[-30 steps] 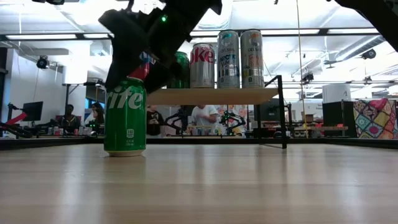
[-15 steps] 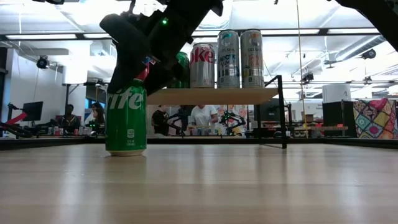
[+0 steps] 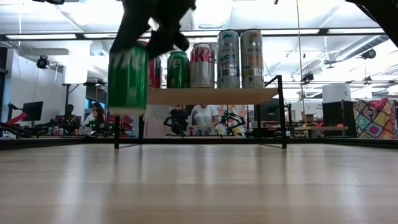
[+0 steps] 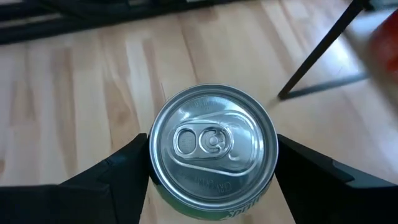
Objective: Place canned beverage on shelf
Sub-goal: Put the green soda can on the shelf aligned with the other green soda can
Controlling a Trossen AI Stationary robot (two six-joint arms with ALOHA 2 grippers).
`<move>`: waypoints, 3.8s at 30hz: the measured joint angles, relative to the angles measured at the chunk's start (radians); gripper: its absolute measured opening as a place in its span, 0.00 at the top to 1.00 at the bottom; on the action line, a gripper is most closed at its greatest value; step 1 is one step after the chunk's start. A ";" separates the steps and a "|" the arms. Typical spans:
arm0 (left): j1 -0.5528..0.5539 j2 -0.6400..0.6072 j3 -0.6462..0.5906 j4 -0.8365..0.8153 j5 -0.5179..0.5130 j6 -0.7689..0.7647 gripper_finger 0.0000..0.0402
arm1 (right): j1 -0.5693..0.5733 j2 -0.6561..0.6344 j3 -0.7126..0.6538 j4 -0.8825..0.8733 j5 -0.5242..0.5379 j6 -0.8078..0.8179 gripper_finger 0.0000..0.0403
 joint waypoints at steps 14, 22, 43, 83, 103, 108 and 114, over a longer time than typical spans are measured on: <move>0.000 0.000 0.000 0.018 0.000 0.001 1.00 | -0.037 -0.109 0.204 -0.172 -0.006 -0.242 0.31; 0.000 0.001 0.000 0.026 0.000 0.002 1.00 | -0.115 -0.112 0.254 -0.306 -0.078 -0.375 0.29; 0.000 0.001 0.000 0.023 0.000 -0.004 1.00 | -0.256 -0.112 0.254 -0.307 -0.182 -0.369 0.29; 0.000 0.001 0.000 0.023 0.000 -0.004 1.00 | -0.256 -0.109 0.203 -0.287 -0.075 -0.284 0.28; 0.000 0.045 -0.001 0.038 0.108 -0.014 1.00 | -0.267 -0.109 0.202 -0.281 -0.045 -0.275 0.28; 0.000 0.137 -0.027 0.162 0.102 -0.125 1.00 | -0.267 -0.109 0.202 -0.282 -0.046 -0.277 0.28; 0.000 0.304 -0.225 0.570 -0.062 -0.250 1.00 | -0.267 -0.109 0.202 -0.287 -0.048 -0.276 0.28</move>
